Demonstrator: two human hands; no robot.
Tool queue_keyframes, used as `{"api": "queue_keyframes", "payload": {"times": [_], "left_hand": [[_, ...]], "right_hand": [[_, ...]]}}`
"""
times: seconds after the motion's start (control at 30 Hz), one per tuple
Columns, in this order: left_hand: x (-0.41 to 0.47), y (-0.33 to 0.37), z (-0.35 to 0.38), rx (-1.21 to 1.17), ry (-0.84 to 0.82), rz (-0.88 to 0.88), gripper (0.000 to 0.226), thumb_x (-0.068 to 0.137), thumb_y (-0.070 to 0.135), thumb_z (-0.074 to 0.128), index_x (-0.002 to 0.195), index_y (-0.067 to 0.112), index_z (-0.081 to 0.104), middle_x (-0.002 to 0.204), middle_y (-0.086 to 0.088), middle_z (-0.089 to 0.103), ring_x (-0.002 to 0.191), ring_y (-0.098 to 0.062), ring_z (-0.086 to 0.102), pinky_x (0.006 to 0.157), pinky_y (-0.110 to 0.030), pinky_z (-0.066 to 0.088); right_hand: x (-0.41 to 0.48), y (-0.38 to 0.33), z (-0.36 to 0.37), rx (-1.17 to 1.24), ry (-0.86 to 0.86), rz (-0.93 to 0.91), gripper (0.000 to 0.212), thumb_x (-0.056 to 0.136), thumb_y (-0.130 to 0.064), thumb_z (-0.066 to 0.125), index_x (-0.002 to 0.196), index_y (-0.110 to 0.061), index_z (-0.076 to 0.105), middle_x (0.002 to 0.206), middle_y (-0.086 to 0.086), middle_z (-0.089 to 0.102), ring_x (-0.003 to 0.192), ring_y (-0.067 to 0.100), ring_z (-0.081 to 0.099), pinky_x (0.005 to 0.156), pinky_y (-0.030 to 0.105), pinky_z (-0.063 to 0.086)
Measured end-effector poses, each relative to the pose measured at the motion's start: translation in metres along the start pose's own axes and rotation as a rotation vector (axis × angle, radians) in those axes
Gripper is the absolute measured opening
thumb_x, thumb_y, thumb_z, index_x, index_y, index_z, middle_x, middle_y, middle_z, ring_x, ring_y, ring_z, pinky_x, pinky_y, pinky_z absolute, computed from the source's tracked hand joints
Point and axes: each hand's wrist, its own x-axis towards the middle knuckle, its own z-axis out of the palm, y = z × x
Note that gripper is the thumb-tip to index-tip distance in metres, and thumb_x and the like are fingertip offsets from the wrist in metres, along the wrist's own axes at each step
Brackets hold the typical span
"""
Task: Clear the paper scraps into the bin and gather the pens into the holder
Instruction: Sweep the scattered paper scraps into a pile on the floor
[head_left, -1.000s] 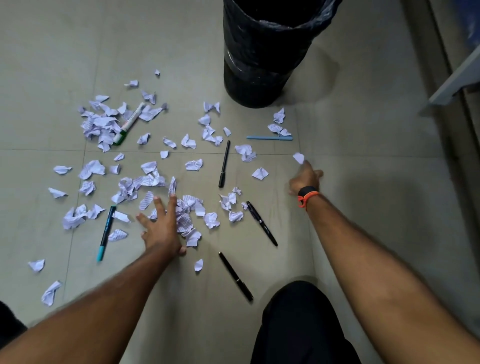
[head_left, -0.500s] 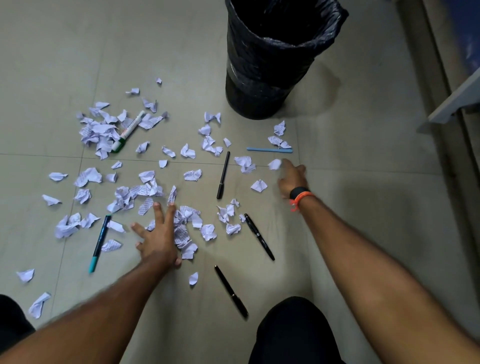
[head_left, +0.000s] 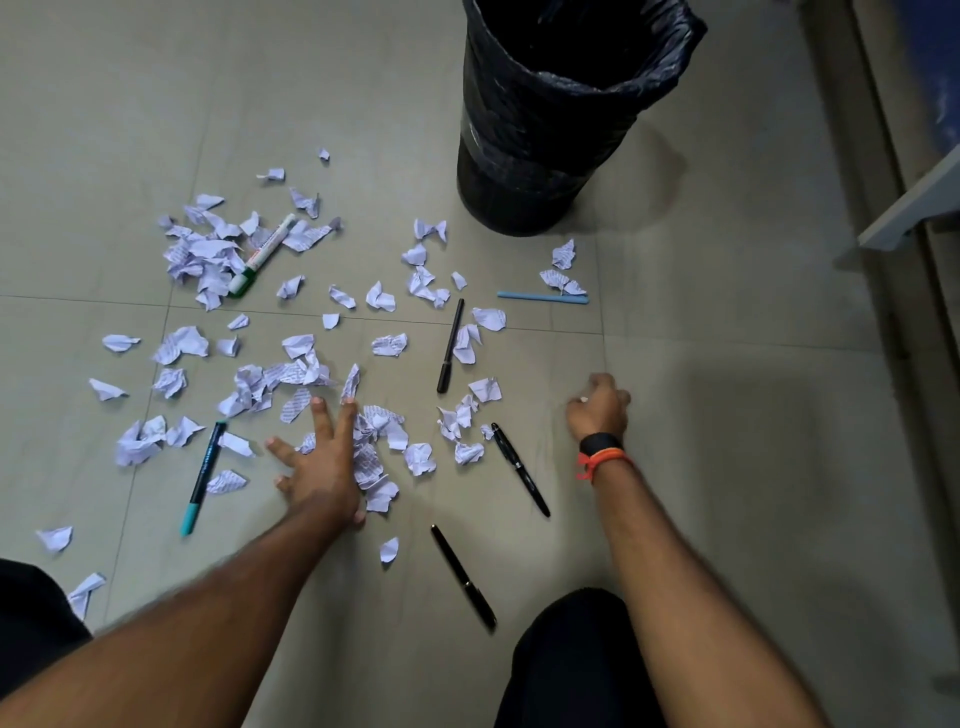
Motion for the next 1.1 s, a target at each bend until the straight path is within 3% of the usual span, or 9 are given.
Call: {"api": "queue_keyframes", "payload": {"times": [0.13, 0.23, 0.33, 0.43, 0.57, 0.67, 0.77, 0.97, 1.1], "left_hand": [[0.000, 0.000, 0.000, -0.002, -0.008, 0.003, 0.137, 0.058, -0.010, 0.080, 0.148, 0.047, -0.007, 0.155, 0.013, -0.033, 0.141, -0.054, -0.012, 0.104, -0.066, 0.031], [0.001, -0.001, 0.001, -0.005, -0.005, 0.000, 0.135, 0.059, -0.009, 0.079, 0.148, 0.047, -0.005, 0.155, 0.014, -0.032, 0.141, -0.054, -0.013, 0.105, -0.067, 0.029], [0.001, -0.001, 0.001, -0.005, -0.004, -0.003, 0.133, 0.062, -0.010, 0.079, 0.149, 0.046, -0.006, 0.154, 0.014, -0.033, 0.141, -0.053, -0.014, 0.106, -0.066, 0.028], [0.000, 0.001, 0.000, -0.007, -0.006, -0.007, 0.132, 0.062, -0.011, 0.076, 0.149, 0.046, -0.006, 0.154, 0.014, -0.033, 0.141, -0.053, -0.013, 0.106, -0.065, 0.029], [-0.001, 0.001, 0.000, 0.000, -0.003, -0.007, 0.132, 0.062, -0.010, 0.077, 0.149, 0.045, -0.007, 0.154, 0.013, -0.033, 0.141, -0.053, -0.013, 0.107, -0.065, 0.028], [-0.001, 0.001, 0.000, -0.002, 0.001, -0.007, 0.133, 0.063, -0.008, 0.079, 0.148, 0.046, -0.008, 0.153, 0.014, -0.035, 0.141, -0.053, -0.013, 0.108, -0.065, 0.028], [-0.001, 0.001, 0.000, -0.007, -0.006, -0.015, 0.135, 0.064, -0.007, 0.081, 0.148, 0.046, -0.010, 0.153, 0.013, -0.036, 0.141, -0.052, -0.015, 0.109, -0.065, 0.026], [-0.001, 0.002, -0.001, -0.012, -0.005, -0.005, 0.133, 0.064, -0.012, 0.076, 0.149, 0.045, -0.010, 0.153, 0.013, -0.036, 0.141, -0.052, -0.017, 0.108, -0.066, 0.027], [0.000, 0.001, 0.001, -0.012, 0.007, -0.007, 0.132, 0.065, -0.014, 0.073, 0.149, 0.045, -0.008, 0.154, 0.012, -0.035, 0.141, -0.052, -0.016, 0.108, -0.067, 0.025]], "right_hand": [[-0.029, -0.033, 0.036, 0.021, -0.273, -0.369, 0.033, 0.081, -0.006, 0.060, 0.113, -0.012, 0.064, 0.111, 0.012, 0.063, 0.098, 0.027, 0.062, 0.092, 0.032, 0.048], [-0.016, -0.063, 0.030, 0.179, -0.257, -0.337, 0.023, 0.082, -0.009, 0.054, 0.096, -0.021, 0.069, 0.090, 0.006, 0.072, 0.078, 0.029, 0.069, 0.079, 0.042, 0.058], [0.018, -0.088, 0.015, 0.021, -0.057, -0.383, 0.034, 0.084, -0.002, 0.047, 0.108, -0.014, 0.068, 0.112, 0.011, 0.069, 0.105, 0.032, 0.063, 0.091, 0.033, 0.049], [0.027, -0.107, 0.021, -0.232, -0.182, -0.519, 0.051, 0.083, 0.004, 0.042, 0.130, -0.011, 0.054, 0.130, 0.024, 0.051, 0.119, 0.040, 0.052, 0.100, 0.037, 0.042], [-0.007, -0.104, 0.039, -0.343, -0.375, -0.684, 0.016, 0.083, -0.005, 0.051, 0.093, -0.008, 0.063, 0.103, 0.024, 0.059, 0.098, 0.039, 0.059, 0.078, 0.033, 0.045], [-0.039, -0.092, 0.039, -0.343, -0.480, -0.727, 0.022, 0.087, -0.011, 0.051, 0.095, -0.016, 0.070, 0.103, 0.013, 0.071, 0.096, 0.031, 0.064, 0.074, 0.026, 0.042], [-0.026, -0.091, 0.029, -0.188, -0.379, -0.651, 0.028, 0.087, -0.007, 0.052, 0.100, -0.018, 0.074, 0.108, 0.005, 0.073, 0.103, 0.023, 0.065, 0.088, 0.025, 0.046], [0.053, -0.108, -0.007, 0.097, 0.071, -0.360, 0.025, 0.083, -0.004, 0.053, 0.099, -0.008, 0.072, 0.109, 0.014, 0.071, 0.105, 0.034, 0.062, 0.085, 0.032, 0.047], [0.105, -0.105, -0.018, 0.050, 0.107, -0.299, 0.039, 0.077, -0.009, 0.067, 0.116, -0.009, 0.064, 0.121, 0.017, 0.064, 0.112, 0.034, 0.060, 0.092, 0.032, 0.046]]}}
